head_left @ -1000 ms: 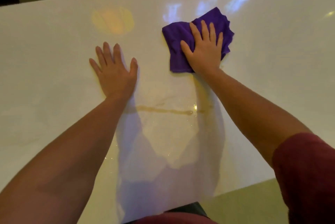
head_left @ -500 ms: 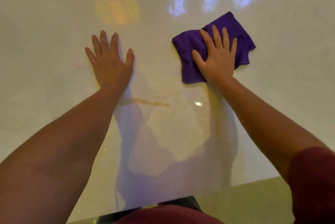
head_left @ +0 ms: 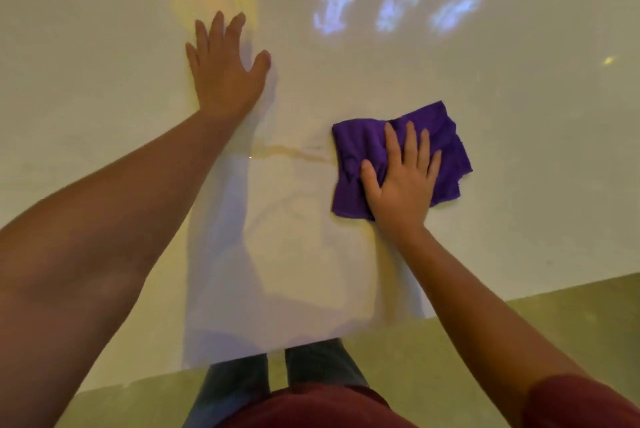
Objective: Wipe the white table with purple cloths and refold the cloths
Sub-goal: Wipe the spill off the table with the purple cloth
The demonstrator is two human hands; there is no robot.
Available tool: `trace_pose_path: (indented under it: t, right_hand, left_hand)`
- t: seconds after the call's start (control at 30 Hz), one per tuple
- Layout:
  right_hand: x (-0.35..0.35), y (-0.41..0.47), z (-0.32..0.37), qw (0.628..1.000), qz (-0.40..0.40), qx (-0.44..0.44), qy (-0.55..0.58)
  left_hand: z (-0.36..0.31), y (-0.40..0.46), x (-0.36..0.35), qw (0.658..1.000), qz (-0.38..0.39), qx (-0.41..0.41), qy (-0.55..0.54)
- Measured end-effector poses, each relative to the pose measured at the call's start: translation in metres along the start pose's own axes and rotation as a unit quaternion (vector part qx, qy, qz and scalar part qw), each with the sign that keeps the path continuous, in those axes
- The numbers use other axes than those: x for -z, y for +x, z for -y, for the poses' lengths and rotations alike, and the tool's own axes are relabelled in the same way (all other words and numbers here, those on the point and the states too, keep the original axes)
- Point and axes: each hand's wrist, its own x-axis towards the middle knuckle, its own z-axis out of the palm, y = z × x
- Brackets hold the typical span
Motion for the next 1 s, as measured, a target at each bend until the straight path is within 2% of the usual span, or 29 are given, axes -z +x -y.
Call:
trace_pose_path:
  t: [0.13, 0.23, 0.33, 0.43, 0.53, 0.6, 0.7, 0.87, 1.0]
  right_hand:
    - [-0.013, -0.030, 0.062, 0.999, 0.014, 0.029, -0.005]
    - [-0.022, -0.030, 0.107, 0.997, 0.026, 0.078, -0.005]
    - [-0.032, -0.009, 0.148, 0.992, 0.035, 0.121, 0.001]
    - [-0.038, 0.010, 0.190, 0.988, 0.045, 0.148, 0.003]
    - [-0.046, 0.034, 0.236, 0.977, 0.058, 0.204, 0.007]
    - [-0.051, 0.047, 0.259, 0.970, 0.075, 0.230, 0.000]
    - [-0.052, 0.052, 0.265, 0.963, 0.091, 0.253, -0.009]
    - [-0.033, 0.019, 0.209, 0.945, 0.097, 0.310, 0.039]
    - [-0.036, -0.014, 0.190, 0.946, 0.104, 0.306, 0.012]
  left_hand:
    - [0.040, -0.066, 0.041, 0.994, -0.103, -0.030, -0.016]
    - [0.108, -0.141, 0.060, 0.994, -0.099, -0.040, 0.017]
    - [0.191, -0.200, 0.079, 0.990, -0.110, 0.068, 0.053]
    - [0.250, -0.244, 0.091, 0.969, -0.110, 0.196, 0.098]
    - [0.270, -0.266, 0.085, 0.939, -0.126, 0.304, 0.102]
    - [0.270, -0.272, 0.074, 0.932, -0.126, 0.321, 0.115]
    - [0.272, -0.270, 0.070, 0.931, -0.126, 0.320, 0.122]
    - [0.268, -0.270, 0.072, 0.922, -0.159, 0.336, 0.110]
    - [0.269, -0.269, 0.074, 0.922, -0.153, 0.340, 0.106]
